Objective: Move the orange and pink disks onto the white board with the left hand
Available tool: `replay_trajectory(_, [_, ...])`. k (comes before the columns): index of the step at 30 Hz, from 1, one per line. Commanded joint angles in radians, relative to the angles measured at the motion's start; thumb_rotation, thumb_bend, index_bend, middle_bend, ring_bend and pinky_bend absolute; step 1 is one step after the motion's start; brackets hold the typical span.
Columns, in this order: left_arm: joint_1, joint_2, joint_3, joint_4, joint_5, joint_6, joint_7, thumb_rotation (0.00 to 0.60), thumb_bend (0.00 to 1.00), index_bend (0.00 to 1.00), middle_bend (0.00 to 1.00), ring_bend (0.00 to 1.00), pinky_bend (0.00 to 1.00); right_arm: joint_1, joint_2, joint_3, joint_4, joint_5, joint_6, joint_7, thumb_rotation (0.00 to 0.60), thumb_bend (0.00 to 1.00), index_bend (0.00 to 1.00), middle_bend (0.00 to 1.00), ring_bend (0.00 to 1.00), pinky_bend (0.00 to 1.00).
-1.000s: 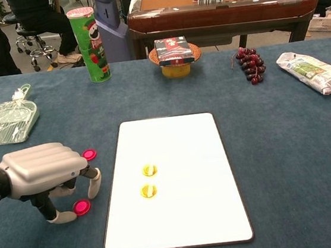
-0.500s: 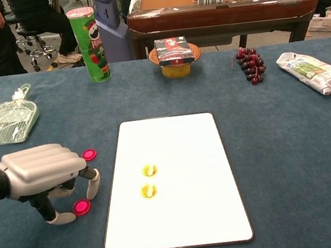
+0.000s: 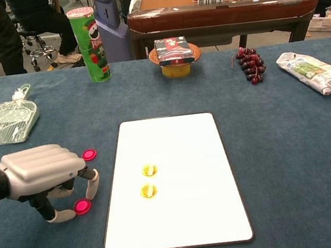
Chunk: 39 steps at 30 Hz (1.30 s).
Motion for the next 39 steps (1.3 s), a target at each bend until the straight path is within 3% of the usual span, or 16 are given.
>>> replay_trajectory(1, [0.000, 0.000, 0.000, -0.001, 0.000, -0.001, 0.000, 0.600, 0.36, 0.56, 1.00, 1.00, 1.00, 0.000, 0.000, 0.000, 0.000, 0.001, -0.001, 0.000, 0.600, 0.39, 0.57, 0.49, 0.54, 0.56])
replay_trajectory(16, [-0.006, 0.015, -0.029, -0.030, 0.006, 0.012, -0.011, 0.600, 0.36, 0.57, 1.00, 1.00, 1.00, -0.001, 0.001, 0.001, 0.000, 0.001, 0.001, 0.002, 0.600, 0.39, 0.57, 0.49, 0.54, 0.56])
replay_trajectory(30, [-0.105, -0.007, -0.159, -0.104, -0.056, 0.013, 0.062, 0.600, 0.36, 0.57, 1.00, 1.00, 1.00, -0.003, 0.005, 0.002, 0.000, 0.000, 0.007, 0.012, 0.600, 0.39, 0.57, 0.49, 0.54, 0.56])
replay_trajectory(39, [-0.197, -0.075, -0.208, -0.086, -0.140, -0.001, 0.161, 0.600, 0.36, 0.57, 1.00, 1.00, 1.00, -0.011, 0.015, 0.005, 0.001, 0.000, 0.023, 0.038, 0.600, 0.39, 0.57, 0.49, 0.54, 0.56])
